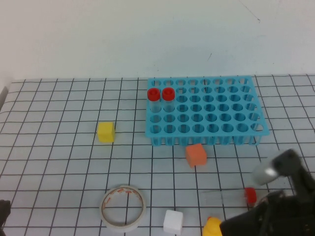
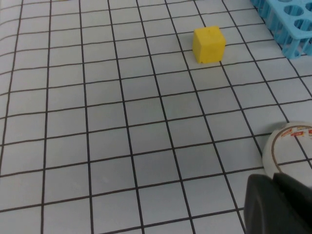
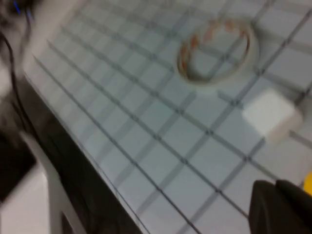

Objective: Place the test tubes

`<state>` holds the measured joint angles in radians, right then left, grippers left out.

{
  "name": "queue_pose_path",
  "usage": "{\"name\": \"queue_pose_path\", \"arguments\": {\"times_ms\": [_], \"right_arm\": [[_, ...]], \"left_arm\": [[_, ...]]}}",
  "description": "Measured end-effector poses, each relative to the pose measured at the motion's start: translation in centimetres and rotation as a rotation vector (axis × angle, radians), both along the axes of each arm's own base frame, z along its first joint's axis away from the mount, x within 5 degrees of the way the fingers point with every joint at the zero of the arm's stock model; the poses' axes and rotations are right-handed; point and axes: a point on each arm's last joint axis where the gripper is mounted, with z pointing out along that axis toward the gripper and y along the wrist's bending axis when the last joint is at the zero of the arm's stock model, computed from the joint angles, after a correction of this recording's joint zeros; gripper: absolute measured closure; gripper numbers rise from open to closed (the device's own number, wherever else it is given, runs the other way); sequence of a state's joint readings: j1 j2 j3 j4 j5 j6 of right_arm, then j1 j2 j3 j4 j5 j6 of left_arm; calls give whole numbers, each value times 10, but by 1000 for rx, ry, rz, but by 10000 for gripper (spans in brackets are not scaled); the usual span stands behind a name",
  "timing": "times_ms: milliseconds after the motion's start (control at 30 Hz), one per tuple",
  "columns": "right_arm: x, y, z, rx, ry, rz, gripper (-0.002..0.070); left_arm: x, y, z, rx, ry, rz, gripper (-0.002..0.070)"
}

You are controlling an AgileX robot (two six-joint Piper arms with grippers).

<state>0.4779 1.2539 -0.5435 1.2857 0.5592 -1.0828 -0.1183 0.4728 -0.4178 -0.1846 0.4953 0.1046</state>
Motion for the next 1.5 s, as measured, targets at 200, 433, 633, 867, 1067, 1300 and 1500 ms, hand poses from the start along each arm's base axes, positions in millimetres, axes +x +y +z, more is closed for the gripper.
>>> {"name": "queue_pose_path", "arguments": {"times_ms": [200, 433, 633, 867, 1067, 1300, 1500], "right_arm": [[27, 9, -12, -256, 49, 43, 678], [69, 9, -8, -586, 40, 87, 678], [100, 22, -4, -678, 5, 199, 678], [110, 29, 16, -697, -15, 311, 584], [108, 19, 11, -759, 187, 39, 377], [105, 10, 7, -896, 123, 252, 260], [100, 10, 7, -865, 271, 76, 256]], "left_arm": [[0, 0, 0, 6, 1, 0, 676], [0, 0, 0, 6, 1, 1, 677], [0, 0, 0, 6, 1, 1, 676], [0, 0, 0, 6, 1, 1, 676], [0, 0, 0, 6, 1, 1, 676], [0, 0, 0, 6, 1, 1, 676], [-1, 0, -1, 8, 17, -2, 676]]}}
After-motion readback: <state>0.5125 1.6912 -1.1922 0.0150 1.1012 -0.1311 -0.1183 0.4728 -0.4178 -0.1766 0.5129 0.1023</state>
